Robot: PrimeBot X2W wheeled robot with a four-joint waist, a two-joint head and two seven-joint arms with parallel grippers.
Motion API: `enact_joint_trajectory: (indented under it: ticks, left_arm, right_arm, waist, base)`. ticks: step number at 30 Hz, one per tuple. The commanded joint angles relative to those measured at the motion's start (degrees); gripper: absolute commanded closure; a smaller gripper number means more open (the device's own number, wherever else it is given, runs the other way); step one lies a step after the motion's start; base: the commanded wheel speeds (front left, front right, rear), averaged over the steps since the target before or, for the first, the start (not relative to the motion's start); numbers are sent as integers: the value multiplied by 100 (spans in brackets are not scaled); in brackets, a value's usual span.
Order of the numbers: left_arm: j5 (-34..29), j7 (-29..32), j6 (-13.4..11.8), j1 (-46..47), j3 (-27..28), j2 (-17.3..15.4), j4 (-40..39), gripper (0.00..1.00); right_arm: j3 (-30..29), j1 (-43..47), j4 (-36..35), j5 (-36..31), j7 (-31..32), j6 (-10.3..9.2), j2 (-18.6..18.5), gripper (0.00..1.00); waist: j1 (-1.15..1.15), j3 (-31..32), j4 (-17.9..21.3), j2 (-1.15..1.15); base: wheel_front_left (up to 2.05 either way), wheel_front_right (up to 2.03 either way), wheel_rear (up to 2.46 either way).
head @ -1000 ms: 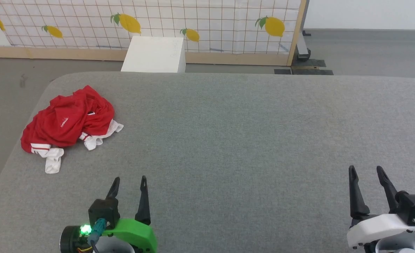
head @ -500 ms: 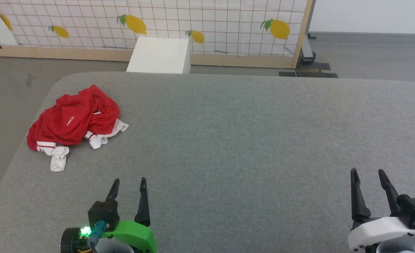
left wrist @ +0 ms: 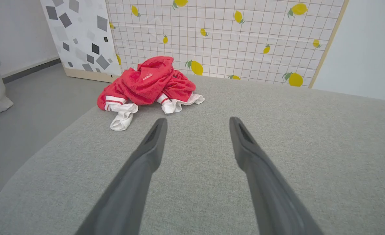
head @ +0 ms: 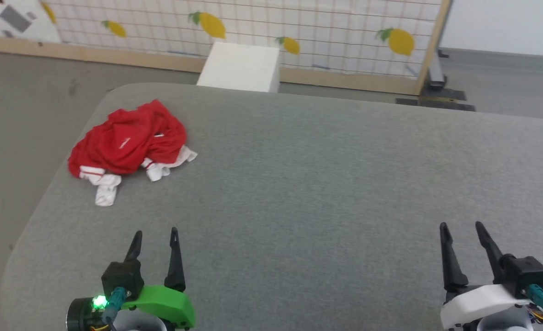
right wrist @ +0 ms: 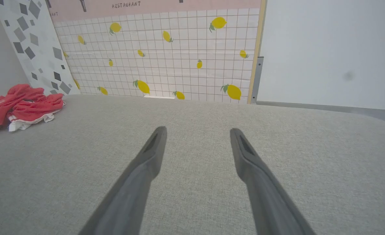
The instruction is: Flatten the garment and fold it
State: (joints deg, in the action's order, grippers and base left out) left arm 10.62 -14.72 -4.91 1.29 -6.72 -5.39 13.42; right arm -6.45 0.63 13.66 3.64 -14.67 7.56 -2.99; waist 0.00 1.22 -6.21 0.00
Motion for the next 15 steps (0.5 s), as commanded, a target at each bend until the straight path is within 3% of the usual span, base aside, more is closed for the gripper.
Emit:
enact_joint_trajectory:
  ticks: [1,15]
  left_arm:
    - [65,-28,-38,3,23,-50,-41,0]
    - [112,-7,-108,-120,79,-146,-147,0]
  right_arm:
    - [50,-109,23,-24,-33,-8,12,0]
    - [344,-139,135,24,-33,-8,12,0]
  waist:
    - [0,0,-282,0]
    - [0,29,-1351,0]
  base:
    - [0,0,0]
    - [0,0,0]
